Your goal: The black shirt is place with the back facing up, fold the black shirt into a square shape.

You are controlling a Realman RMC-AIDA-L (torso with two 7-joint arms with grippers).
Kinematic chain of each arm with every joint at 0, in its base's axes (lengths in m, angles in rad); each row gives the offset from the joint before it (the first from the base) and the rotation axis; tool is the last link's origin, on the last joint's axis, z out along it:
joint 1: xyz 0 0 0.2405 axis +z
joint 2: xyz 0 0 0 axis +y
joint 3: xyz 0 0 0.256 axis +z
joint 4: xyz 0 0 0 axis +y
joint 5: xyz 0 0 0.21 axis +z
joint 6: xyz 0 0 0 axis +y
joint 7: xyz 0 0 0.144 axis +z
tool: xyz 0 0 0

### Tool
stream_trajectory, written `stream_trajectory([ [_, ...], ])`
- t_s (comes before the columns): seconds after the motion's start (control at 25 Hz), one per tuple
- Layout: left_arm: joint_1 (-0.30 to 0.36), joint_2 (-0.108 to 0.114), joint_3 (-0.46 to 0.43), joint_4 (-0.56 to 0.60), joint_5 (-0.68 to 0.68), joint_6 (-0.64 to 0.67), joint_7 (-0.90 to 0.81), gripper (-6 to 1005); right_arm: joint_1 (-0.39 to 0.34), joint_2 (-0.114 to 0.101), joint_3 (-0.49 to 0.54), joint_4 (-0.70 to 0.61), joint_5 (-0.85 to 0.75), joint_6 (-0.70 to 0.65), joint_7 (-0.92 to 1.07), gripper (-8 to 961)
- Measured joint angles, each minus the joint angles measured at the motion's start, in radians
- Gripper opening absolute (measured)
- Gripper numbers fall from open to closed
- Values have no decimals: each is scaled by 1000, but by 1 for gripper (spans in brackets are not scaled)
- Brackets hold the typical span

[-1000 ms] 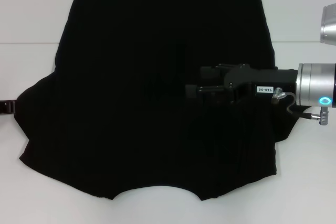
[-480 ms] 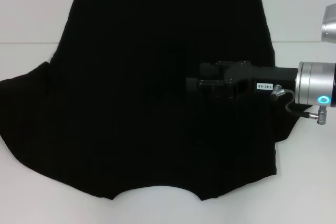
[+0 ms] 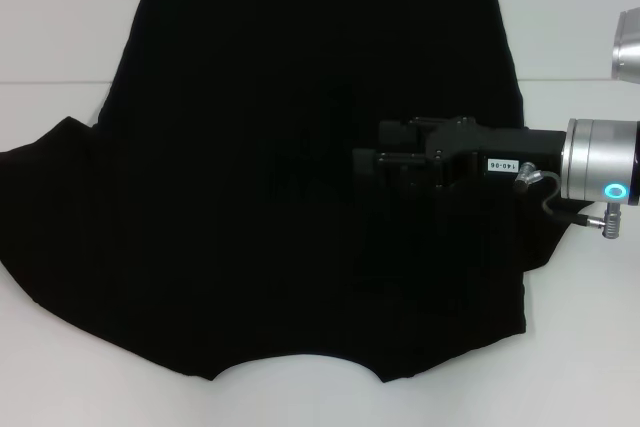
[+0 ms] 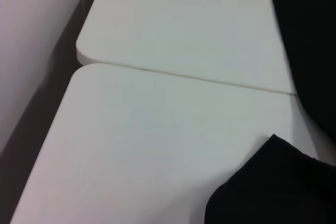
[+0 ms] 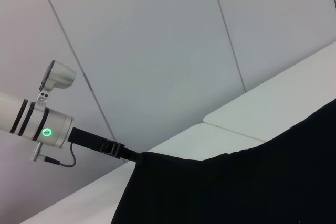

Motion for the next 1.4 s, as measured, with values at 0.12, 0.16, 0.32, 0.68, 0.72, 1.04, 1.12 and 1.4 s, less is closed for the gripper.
stream_trajectory([
  [0.12,7,-1,-7,1,0,3,0,-1,0,0,1,0,0,0,0,785],
  [0.16,11,-2,-8,2,1,4,-1,-1,0,0,1,0,0,0,0,785],
  [0.32,30,-12,-10,19,-6,7,-8,-2,0,0,0,-3,0,1,0,785],
  [0.68,53,-21,-31,30,-13,19,-11,-2,6,0,0,-8,0,4,-1,784],
  [0.72,54,-22,-36,30,-15,19,-11,-2,7,0,0,-8,0,4,-2,784],
  [1.04,50,-22,-27,26,-55,35,-1,-2,9,0,2,-3,0,7,-8,783],
  [1.12,42,-22,-16,25,-105,70,20,-2,6,0,5,-4,3,8,-8,783],
  [1.4,-9,-23,43,-3,-370,285,173,-2,-24,-8,14,-5,43,6,-12,782],
])
